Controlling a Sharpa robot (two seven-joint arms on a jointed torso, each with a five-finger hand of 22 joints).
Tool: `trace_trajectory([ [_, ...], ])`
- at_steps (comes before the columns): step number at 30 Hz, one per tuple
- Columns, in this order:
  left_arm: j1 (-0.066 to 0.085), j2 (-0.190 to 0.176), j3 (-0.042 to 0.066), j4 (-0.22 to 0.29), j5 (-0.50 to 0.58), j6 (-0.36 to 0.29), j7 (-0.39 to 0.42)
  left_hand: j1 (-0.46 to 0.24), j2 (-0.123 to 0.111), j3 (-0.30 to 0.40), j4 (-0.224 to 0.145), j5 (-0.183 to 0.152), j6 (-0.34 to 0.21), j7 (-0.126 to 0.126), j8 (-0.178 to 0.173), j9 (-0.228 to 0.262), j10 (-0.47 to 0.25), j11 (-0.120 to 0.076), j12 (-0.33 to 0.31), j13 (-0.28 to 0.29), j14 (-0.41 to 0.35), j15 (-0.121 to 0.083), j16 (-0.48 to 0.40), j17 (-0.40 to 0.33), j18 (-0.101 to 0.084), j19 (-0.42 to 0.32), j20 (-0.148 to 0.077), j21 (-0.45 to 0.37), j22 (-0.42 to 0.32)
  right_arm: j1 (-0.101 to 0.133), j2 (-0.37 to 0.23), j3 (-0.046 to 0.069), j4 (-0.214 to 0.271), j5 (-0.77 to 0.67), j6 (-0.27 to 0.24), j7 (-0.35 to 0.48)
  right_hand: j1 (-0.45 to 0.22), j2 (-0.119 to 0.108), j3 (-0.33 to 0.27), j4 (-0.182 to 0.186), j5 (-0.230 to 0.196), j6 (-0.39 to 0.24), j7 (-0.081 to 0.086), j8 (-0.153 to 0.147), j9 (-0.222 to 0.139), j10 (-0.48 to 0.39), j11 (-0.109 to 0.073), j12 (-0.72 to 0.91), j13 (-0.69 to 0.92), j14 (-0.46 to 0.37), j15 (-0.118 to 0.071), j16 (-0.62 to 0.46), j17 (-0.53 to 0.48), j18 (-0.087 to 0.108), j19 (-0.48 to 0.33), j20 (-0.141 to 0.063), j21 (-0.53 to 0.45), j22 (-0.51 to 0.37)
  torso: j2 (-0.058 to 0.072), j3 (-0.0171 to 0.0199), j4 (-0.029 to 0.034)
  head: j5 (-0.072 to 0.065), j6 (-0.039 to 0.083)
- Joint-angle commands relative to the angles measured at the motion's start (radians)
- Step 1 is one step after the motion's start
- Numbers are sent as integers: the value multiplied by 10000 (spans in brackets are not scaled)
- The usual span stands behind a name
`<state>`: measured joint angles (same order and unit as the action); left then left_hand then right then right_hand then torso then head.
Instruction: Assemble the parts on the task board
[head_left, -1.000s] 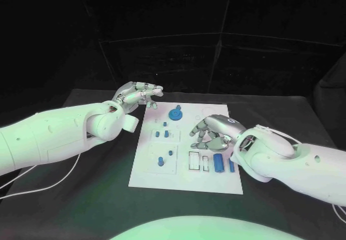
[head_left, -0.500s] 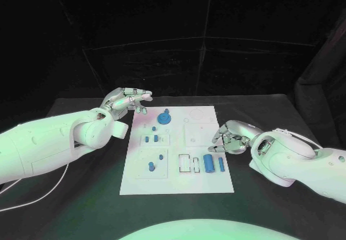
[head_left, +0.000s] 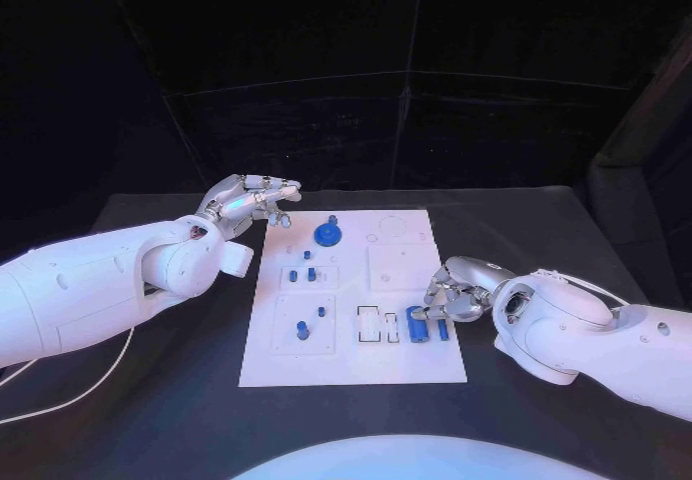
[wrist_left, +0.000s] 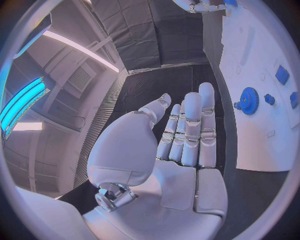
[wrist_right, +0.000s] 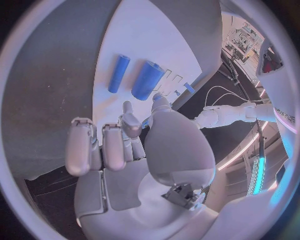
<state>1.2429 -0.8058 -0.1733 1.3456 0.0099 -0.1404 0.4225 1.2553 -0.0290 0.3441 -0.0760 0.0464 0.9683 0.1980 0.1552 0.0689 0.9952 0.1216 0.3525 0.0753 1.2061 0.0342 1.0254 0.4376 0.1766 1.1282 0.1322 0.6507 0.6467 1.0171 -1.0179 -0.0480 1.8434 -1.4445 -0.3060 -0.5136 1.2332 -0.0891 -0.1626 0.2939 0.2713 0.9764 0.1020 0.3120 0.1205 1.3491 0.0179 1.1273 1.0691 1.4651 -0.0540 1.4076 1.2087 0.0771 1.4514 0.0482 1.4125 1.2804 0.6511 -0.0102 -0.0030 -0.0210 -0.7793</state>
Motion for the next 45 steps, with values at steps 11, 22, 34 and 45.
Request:
trace_trajectory([
  [11,9,-30,8,30,26,132,41,58,32,-41,-35,22,-66,-18,46,0,-59,4,69,-11,-60,7,-7,-17,57,48,29,-68,-15,-204,267,1,32,-757,798,-818,-566,-119,-187,8,-171,34,-69,349,93,116,-35,291,427,522,-37,197,324,-167,38,18,58,49,12,9,-8,12,-74],
  [22,7,-50,8,36,26,140,39,45,41,-61,-27,22,-73,-15,59,2,-71,8,91,-11,-67,12,-2,-29,56,51,32,-80,-25,-434,537,2,-123,-913,1005,-956,-455,78,-75,-22,17,96,-118,540,161,131,-79,360,567,532,-71,245,424,-182,65,-6,101,129,5,1,-4,8,-104],
  [34,4,-80,8,51,26,178,16,45,41,-61,-27,22,-73,-15,59,2,-71,8,91,-11,-67,12,-2,-29,56,51,32,-80,-25,-482,456,4,123,-473,-63,-786,300,800,77,-88,1659,354,-253,917,353,339,-203,620,1007,575,-169,391,752,-212,136,-90,196,293,-2,0,-26,31,-79],
  [45,-3,-79,8,56,26,249,-18,31,34,-79,-22,21,-82,-12,63,1,-81,11,100,-11,-71,15,0,-36,55,51,34,-87,-30,-479,234,12,780,611,-2087,358,142,800,-159,-34,2569,431,-313,968,452,476,-261,697,1190,609,-223,492,975,-239,196,-159,272,426,-19,-18,6,47,-33],
])
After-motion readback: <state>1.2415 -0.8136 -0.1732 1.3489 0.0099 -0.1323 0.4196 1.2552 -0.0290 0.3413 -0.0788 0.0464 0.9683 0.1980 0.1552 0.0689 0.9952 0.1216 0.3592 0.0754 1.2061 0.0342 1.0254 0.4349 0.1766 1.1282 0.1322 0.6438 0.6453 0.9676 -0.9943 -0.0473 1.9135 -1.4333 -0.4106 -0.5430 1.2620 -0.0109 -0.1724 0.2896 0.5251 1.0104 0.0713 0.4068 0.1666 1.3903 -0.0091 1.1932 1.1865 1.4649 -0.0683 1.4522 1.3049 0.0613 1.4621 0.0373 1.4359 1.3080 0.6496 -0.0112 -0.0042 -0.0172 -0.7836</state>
